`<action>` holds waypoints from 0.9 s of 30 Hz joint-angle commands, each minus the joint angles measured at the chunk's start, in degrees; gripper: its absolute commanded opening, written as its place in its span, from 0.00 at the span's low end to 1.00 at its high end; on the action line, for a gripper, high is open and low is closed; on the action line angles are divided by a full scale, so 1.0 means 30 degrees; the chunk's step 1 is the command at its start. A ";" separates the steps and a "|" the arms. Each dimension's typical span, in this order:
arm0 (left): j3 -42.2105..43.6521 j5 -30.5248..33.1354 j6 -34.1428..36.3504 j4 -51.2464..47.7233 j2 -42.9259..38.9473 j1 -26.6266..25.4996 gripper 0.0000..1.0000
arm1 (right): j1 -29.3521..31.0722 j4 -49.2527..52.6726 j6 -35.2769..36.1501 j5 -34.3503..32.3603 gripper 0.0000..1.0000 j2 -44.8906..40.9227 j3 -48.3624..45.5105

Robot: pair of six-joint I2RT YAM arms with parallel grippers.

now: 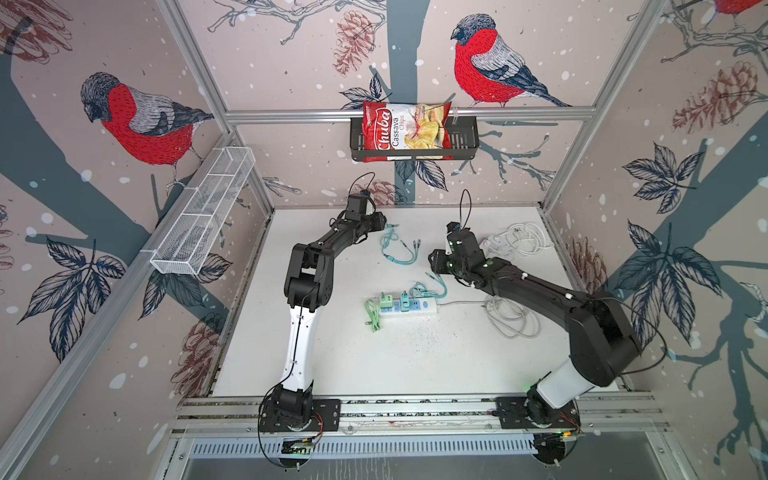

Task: Insert the plug
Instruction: 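Swing the left gripper over the second teal charger while the right arm shifts farther out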

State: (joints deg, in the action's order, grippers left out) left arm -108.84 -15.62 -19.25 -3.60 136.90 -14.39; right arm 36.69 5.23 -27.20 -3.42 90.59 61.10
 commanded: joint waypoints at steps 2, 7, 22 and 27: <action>-0.1748 0.0942 0.0012 -0.1193 0.1149 0.0019 0.45 | 0.0552 0.0698 -0.0323 -0.1145 0.47 -0.1209 -0.0797; -0.3297 0.1191 0.0053 -0.1588 0.2226 0.0010 0.46 | 0.0808 0.0865 -0.0653 -0.1438 0.48 -0.2565 -0.2092; -0.5987 0.2331 0.0437 -0.2614 0.4457 -0.0150 0.46 | 0.0890 0.1156 -0.0776 -0.1139 0.48 -0.3917 -0.3855; -0.5230 0.1873 0.0619 -0.2851 0.4186 -0.0794 0.45 | 0.0764 0.1166 -0.0700 -0.1117 0.48 -0.4048 -0.4315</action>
State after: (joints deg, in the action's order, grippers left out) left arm -125.93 -9.28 -18.59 -9.80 149.99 -15.66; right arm 39.16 8.78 -28.84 -7.16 78.98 48.47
